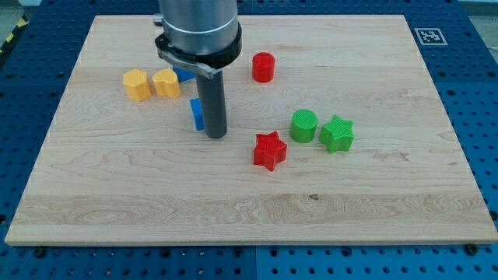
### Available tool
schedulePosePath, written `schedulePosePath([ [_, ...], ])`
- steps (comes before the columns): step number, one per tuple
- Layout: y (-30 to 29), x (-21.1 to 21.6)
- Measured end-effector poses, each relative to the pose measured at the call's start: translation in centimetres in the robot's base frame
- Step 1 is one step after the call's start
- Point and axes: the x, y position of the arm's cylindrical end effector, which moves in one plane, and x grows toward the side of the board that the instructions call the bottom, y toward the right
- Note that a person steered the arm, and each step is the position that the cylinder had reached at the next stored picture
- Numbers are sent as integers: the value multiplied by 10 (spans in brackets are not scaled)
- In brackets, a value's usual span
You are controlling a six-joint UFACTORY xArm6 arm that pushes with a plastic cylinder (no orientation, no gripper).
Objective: Move the blue cube towards the blue triangle
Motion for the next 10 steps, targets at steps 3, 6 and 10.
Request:
schedulePosePath([
  [3,0,21],
  [6,-1,-26],
  [10,-56,-4],
])
